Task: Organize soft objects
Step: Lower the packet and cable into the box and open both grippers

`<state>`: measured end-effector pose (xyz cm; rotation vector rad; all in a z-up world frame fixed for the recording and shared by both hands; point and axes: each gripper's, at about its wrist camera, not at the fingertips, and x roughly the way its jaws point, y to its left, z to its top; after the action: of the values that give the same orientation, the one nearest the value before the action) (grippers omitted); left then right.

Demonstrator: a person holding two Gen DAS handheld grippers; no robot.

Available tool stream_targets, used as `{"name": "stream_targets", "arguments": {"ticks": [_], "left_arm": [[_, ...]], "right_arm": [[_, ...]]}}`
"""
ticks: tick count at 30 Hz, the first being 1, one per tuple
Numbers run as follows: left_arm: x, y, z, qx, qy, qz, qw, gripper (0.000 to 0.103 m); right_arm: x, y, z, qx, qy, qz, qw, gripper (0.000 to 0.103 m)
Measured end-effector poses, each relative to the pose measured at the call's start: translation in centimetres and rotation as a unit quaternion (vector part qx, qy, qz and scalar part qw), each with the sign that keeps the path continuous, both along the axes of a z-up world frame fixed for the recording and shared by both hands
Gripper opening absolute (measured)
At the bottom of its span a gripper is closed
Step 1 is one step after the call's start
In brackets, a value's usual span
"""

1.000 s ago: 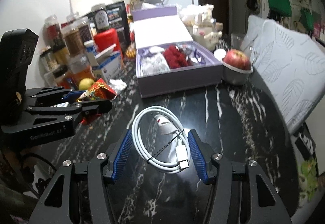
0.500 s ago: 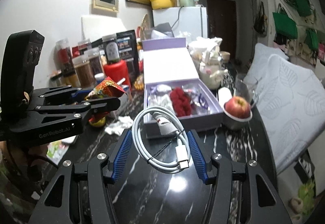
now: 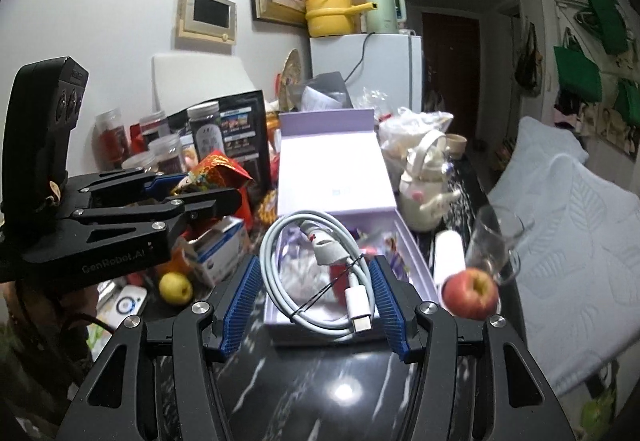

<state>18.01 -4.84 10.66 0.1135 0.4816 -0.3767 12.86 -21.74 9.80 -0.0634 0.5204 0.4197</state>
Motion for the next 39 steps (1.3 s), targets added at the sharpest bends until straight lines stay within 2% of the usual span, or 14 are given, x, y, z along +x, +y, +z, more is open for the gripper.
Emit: {"name": "stream_targets", "arguments": {"ticks": [10, 18, 27, 39], "left_arm": [[6.3, -0.8, 0.4, 0.001, 0.002, 0.007, 1.0000, 0.033], [11.7, -1.3, -0.7, 0.013, 0.017, 0.019, 0.9996, 0.033], [16.9, -1.7, -4.8, 0.029, 0.069, 0.045, 0.9962, 0.033], [21.2, -2.7, -10.0, 0.065, 0.124, 0.056, 0.9885, 0.033]], "right_arm": [[6.9, 0.4, 1.4, -0.004, -0.011, 0.011, 1.000, 0.056], [12.5, 0.4, 1.0, -0.006, -0.003, 0.011, 1.000, 0.056], [18.2, 0.8, -1.6, -0.018, 0.030, 0.006, 0.999, 0.056], [22.6, 0.4, -6.2, -0.027, 0.084, -0.012, 0.996, 0.056]]}}
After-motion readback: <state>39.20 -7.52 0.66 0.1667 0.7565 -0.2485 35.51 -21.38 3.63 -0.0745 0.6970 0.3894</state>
